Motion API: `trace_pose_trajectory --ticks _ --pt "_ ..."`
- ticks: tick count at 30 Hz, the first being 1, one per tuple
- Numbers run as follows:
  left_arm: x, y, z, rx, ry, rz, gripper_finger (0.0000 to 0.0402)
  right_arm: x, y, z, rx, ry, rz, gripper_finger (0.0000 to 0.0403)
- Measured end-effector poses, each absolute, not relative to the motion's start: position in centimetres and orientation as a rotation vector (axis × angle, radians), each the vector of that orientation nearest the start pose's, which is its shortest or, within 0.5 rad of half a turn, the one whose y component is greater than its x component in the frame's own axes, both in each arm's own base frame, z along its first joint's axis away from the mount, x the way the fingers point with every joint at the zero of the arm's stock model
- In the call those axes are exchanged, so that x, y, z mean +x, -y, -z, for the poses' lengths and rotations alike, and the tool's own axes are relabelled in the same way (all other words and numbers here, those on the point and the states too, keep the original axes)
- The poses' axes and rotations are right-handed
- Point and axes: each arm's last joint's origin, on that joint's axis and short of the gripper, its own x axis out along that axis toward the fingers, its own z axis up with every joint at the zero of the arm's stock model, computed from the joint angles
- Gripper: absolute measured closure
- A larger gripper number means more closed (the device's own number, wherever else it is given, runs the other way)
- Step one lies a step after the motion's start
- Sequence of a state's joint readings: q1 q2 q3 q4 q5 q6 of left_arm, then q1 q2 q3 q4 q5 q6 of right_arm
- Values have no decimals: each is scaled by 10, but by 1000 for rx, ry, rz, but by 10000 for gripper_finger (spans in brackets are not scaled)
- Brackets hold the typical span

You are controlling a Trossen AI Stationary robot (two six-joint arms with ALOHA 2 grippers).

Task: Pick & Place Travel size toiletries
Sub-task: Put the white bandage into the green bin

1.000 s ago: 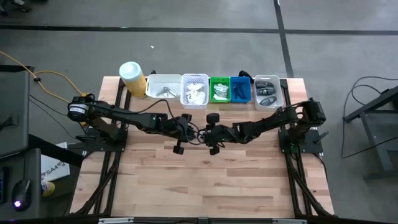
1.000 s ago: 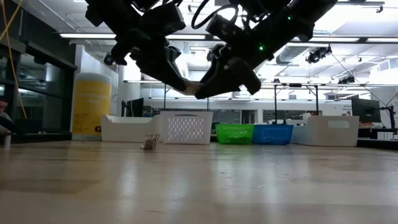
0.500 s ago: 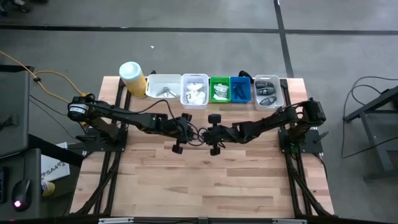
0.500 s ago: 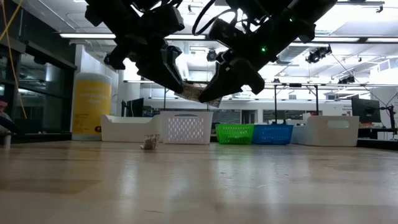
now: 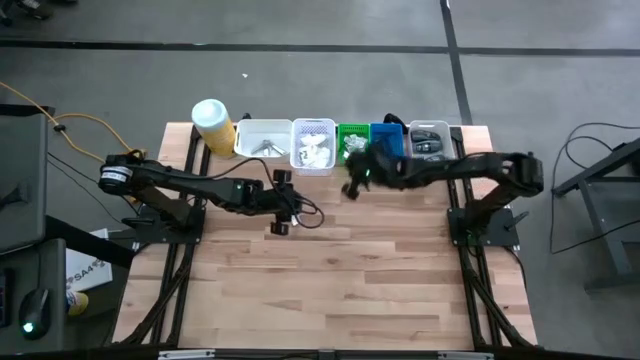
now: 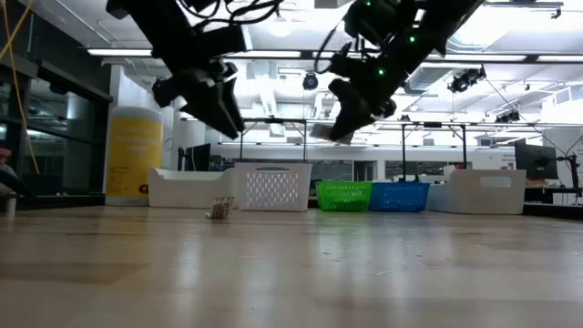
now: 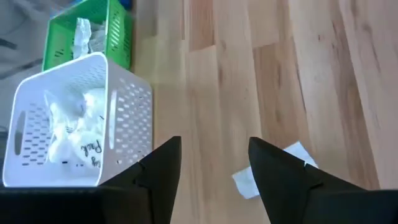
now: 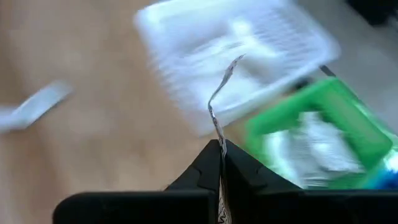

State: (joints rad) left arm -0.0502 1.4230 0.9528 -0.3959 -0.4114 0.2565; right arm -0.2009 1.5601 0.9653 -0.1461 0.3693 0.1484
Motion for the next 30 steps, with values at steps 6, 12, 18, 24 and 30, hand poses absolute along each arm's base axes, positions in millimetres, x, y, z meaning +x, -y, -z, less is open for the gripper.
trace_pose_trajectory --ticks 6,12,18,24,30 --pt "286 0 -232 402 -921 -246 215 289 141 -218 262 -678 756 399" --pt "286 -10 -232 311 -916 -289 215 279 185 -200 395 -656 757 399" --pt "285 -19 -230 209 -932 -263 215 277 196 -183 459 -693 754 367" --pt "284 -22 -230 175 -939 -272 215 279 197 -183 452 -677 755 279" --pt "282 -19 -228 69 -956 -229 215 277 192 -194 507 -650 663 209"
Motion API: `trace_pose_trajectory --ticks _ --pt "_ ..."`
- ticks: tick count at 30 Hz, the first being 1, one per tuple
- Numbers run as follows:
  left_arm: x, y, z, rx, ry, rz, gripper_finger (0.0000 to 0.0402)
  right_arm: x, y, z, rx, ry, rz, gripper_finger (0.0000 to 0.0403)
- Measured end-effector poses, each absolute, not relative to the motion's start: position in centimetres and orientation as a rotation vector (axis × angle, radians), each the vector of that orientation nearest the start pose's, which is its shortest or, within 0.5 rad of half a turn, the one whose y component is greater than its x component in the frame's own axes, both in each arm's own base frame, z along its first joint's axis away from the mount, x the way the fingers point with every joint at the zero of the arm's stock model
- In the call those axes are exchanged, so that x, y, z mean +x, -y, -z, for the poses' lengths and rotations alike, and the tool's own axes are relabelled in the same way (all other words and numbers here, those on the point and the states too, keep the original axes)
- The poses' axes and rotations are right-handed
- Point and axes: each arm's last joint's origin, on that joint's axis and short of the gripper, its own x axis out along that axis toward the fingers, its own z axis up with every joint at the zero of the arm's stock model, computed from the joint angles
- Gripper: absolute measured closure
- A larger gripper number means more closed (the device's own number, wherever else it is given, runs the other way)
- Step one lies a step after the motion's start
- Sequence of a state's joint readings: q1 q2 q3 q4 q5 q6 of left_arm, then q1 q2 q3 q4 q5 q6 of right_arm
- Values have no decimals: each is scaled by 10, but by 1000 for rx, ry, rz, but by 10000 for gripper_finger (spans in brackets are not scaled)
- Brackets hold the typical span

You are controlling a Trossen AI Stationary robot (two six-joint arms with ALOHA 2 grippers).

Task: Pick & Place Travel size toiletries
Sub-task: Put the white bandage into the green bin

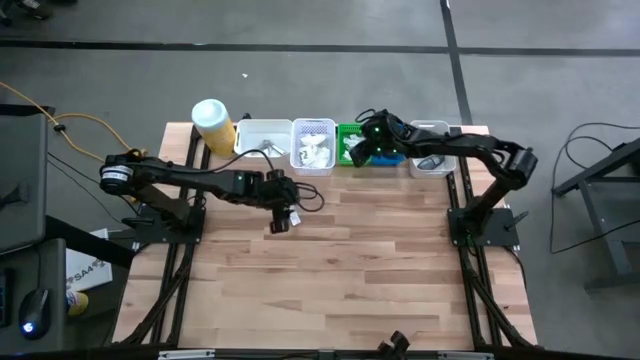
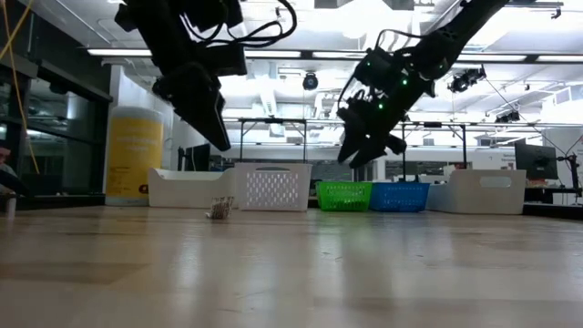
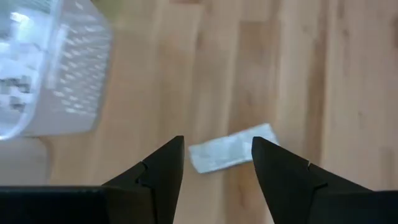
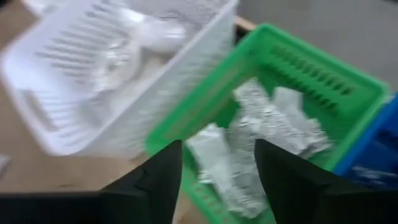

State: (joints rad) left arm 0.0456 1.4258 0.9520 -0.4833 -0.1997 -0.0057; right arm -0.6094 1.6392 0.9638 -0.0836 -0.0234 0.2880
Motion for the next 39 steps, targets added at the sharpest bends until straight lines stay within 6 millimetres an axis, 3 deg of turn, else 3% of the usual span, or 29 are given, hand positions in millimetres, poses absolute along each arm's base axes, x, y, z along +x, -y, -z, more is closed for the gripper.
trace_pose_trajectory --ticks 6,11,15,20,27,39 --pt "288 -11 -213 83 -1026 -123 215 281 181 -195 524 -676 577 193" --pt "295 0 -198 110 -1068 -75 215 285 172 -194 492 -703 549 200" --pt "298 9 -197 111 -1046 -60 215 287 169 -194 472 -708 560 207" --pt "298 20 -198 146 -1022 -136 215 287 168 -194 471 -708 557 214" --pt "309 37 -180 176 -1012 -172 215 287 168 -194 472 -709 557 215" --pt "312 34 -160 176 -1072 -277 215 286 167 -192 477 -733 558 215"
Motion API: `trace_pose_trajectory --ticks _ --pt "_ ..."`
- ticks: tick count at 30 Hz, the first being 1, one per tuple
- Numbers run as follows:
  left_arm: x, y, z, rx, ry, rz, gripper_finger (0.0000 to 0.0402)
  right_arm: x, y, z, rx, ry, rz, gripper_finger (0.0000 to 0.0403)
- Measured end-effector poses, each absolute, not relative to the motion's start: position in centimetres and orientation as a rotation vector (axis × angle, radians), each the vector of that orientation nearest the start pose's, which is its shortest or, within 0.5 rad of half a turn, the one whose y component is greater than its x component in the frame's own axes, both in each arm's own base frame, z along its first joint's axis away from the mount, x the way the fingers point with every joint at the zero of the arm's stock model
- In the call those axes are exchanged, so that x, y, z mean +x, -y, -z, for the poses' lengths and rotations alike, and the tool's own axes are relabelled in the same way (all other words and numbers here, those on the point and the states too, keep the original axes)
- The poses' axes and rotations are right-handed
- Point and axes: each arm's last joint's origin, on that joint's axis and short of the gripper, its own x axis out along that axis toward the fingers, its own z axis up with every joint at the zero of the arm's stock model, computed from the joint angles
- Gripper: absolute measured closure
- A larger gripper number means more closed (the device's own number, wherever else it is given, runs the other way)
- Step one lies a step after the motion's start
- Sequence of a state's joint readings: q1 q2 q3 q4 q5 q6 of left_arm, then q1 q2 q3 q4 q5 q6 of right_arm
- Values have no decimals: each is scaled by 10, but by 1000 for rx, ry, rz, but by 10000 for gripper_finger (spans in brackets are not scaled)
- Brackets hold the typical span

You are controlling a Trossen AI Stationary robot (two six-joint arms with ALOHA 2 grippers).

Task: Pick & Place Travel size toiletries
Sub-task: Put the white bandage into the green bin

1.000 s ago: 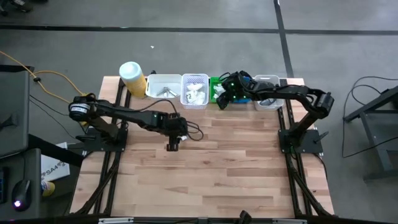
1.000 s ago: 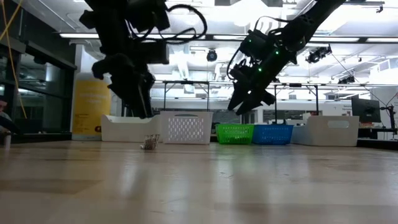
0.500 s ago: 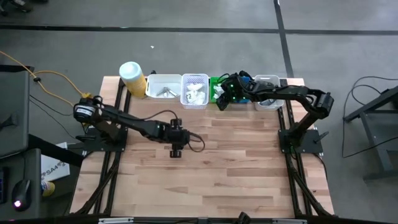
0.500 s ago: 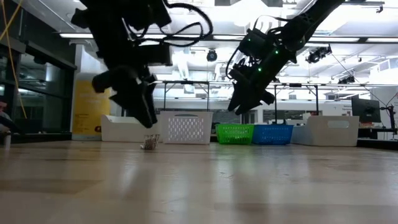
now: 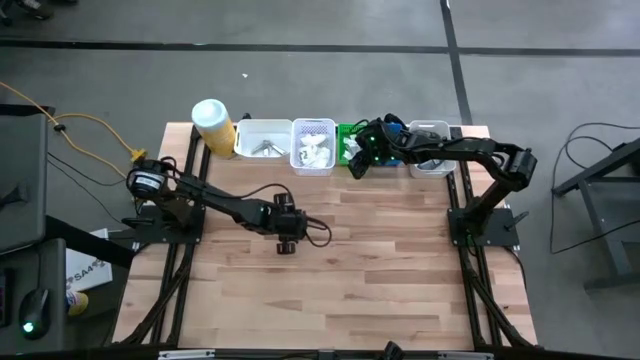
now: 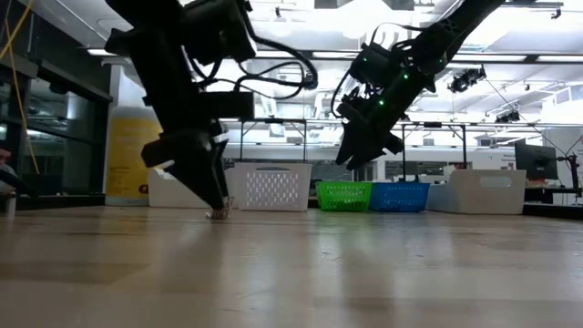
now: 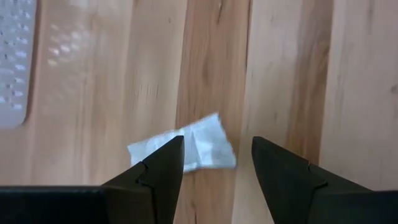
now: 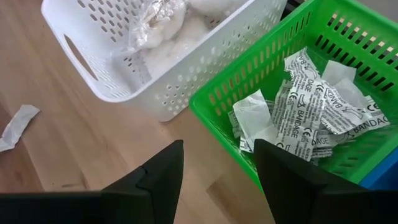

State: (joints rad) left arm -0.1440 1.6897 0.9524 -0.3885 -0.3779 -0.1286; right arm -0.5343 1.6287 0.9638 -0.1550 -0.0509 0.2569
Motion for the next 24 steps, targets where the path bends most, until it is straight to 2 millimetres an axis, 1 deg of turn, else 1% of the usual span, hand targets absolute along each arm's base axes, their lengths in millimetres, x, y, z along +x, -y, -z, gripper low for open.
trace_pose_trajectory --ticks 9,14,15,17,20,24 --pt "312 34 -160 191 -1071 -301 215 288 164 -192 451 -741 550 215" --pt "315 34 -148 205 -1099 -308 215 290 160 -192 436 -745 545 215" --pt "317 34 -147 204 -1084 -308 215 290 159 -192 434 -746 543 215" --pt "317 34 -147 221 -1089 -319 217 291 158 -192 433 -747 541 215" --pt "317 34 -146 224 -1084 -325 237 290 158 -192 435 -753 543 215" --pt "316 33 -146 230 -1096 -327 298 290 158 -191 439 -762 541 215"
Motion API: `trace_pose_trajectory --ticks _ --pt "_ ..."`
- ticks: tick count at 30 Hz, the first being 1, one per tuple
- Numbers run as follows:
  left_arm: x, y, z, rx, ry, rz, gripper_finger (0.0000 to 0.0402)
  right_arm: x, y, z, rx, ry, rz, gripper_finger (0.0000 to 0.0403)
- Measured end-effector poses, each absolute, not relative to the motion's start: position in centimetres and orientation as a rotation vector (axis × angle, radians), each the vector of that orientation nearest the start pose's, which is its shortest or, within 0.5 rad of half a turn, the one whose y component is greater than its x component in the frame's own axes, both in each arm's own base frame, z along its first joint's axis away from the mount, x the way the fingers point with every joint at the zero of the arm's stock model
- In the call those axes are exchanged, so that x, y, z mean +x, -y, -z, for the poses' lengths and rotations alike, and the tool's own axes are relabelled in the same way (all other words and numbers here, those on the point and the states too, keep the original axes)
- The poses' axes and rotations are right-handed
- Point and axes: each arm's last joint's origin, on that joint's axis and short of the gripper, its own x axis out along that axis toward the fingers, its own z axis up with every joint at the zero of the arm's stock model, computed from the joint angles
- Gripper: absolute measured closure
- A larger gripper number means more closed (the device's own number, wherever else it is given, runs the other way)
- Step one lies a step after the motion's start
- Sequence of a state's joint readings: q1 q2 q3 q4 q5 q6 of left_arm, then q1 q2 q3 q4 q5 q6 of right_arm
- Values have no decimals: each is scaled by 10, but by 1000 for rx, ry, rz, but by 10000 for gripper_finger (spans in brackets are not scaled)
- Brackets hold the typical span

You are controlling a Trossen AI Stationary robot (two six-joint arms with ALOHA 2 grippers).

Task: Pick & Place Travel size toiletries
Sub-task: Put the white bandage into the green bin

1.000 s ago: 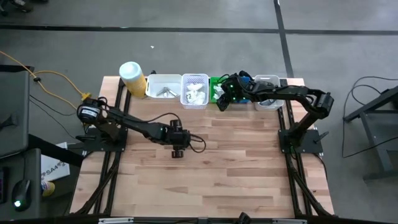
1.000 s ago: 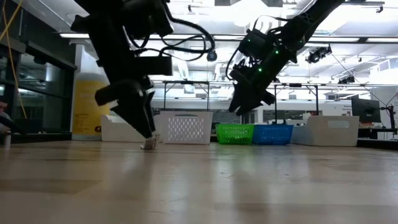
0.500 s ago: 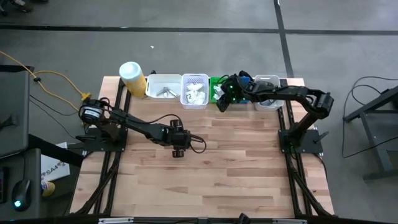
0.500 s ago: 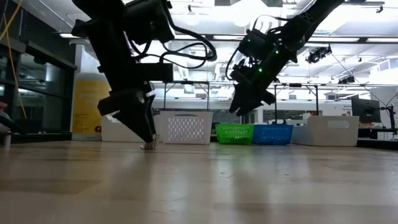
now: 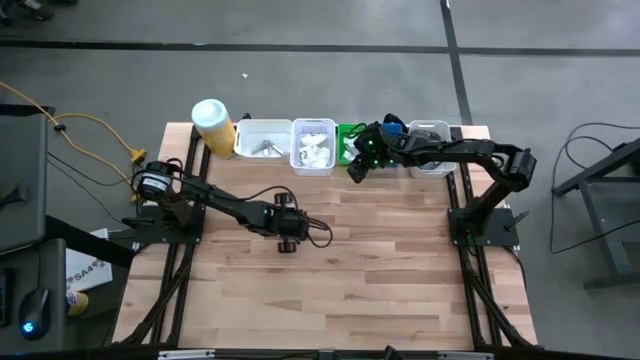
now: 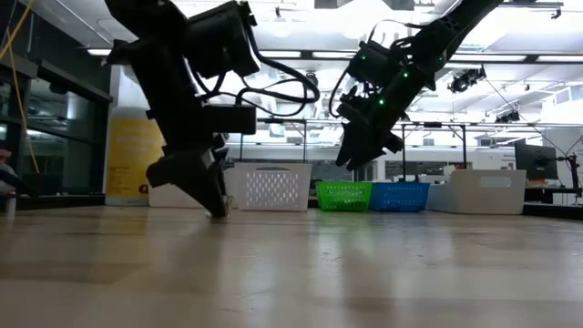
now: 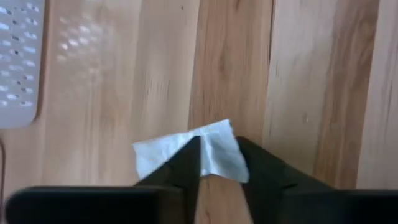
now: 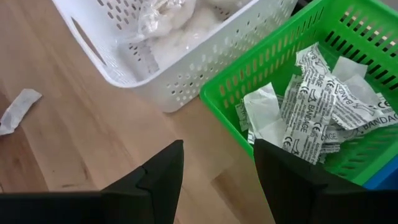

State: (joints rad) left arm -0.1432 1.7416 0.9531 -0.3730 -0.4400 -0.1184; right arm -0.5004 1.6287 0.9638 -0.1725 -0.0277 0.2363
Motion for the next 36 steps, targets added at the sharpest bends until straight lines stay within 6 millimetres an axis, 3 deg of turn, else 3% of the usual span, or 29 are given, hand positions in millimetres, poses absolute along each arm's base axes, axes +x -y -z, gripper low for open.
trace_pose_trajectory --ticks 4,6,12,21,28,36 --pt "314 33 -145 234 -1120 -321 379 291 154 -191 437 -772 534 215" --pt "313 33 -145 238 -1126 -319 393 293 150 -191 428 -774 516 215" --pt "309 35 -164 283 -1074 -287 399 308 120 -192 298 -794 345 215" --pt "310 36 -195 415 -937 -145 400 335 42 -199 -86 -726 5 215" --pt "317 38 -204 474 -832 -78 401 344 0 -207 -271 -618 -56 215" --pt "325 39 -220 481 -710 -89 401 343 -27 -207 -406 -618 -46 215"
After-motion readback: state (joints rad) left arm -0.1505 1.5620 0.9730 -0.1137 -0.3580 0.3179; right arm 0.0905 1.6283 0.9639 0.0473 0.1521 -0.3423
